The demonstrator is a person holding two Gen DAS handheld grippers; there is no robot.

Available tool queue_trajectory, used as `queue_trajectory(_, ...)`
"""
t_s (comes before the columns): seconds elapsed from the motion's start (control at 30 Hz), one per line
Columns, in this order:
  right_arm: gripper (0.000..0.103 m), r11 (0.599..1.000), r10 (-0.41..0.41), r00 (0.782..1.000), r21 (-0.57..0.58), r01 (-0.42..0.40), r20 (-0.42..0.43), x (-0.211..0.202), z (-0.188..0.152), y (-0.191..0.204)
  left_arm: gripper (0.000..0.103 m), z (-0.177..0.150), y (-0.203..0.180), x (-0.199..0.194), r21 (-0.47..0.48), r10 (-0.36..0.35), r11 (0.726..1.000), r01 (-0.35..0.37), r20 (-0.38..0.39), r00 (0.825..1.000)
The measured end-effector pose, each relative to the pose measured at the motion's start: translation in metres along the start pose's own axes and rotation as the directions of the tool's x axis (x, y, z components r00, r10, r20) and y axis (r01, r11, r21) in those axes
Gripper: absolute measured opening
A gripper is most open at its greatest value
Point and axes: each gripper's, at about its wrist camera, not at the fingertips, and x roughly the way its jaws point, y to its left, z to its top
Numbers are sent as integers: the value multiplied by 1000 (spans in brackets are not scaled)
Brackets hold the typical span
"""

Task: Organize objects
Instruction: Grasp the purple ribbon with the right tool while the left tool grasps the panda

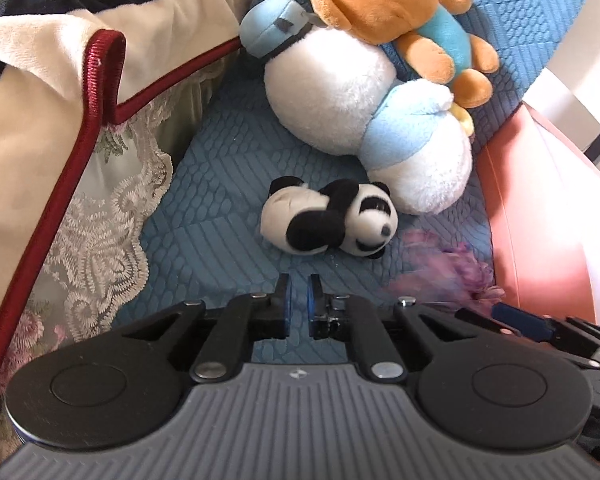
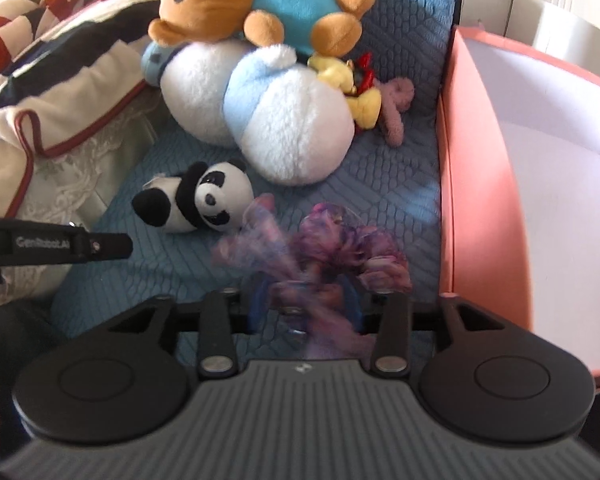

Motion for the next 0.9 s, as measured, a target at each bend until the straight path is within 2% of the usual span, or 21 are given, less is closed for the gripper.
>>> queue_trajectory(0.03,71,1000,-1,1000,-1,1,8,1,2,-1,18,3,0,2,-6,-2,1000,2,-11,1000)
queue_trajectory(0.07,79,1000,-5,1000,-4,5,17,1,4,-3,21,6,0,4,-9,-7,1000,7,-18,1000)
queue_trajectory(0.2,80,1000,6,1000,-13,-5,2,9,7,-7,46,17,-4,14,1,5,1000,-5,-14,1000)
queue_trajectory(0.37,80,1000,18,998,-14,-18,-53,27,4,-7,48,24,-6,26,2,5,1000,-5,-21,1000)
queue_trajectory(0.53,80,999,32,996,-3,-33,-82,44,4,-7,47,27,-8,33,2,-2,1000,2,8,1000)
queue_trajectory(0.7,80,998,58,994,-28,-61,-98,57,3,-3,47,27,-12,45,13,39,999,-40,24,999)
queue_trajectory(0.8,76,995,66,993,-64,-72,-97,59,3,1,47,29,-9,47,-18,48,999,-48,50,998)
queue_trajectory(0.9,44,994,80,992,-65,-87,-100,60,3,-1,46,31,-5,47,-56,41,998,-37,74,996)
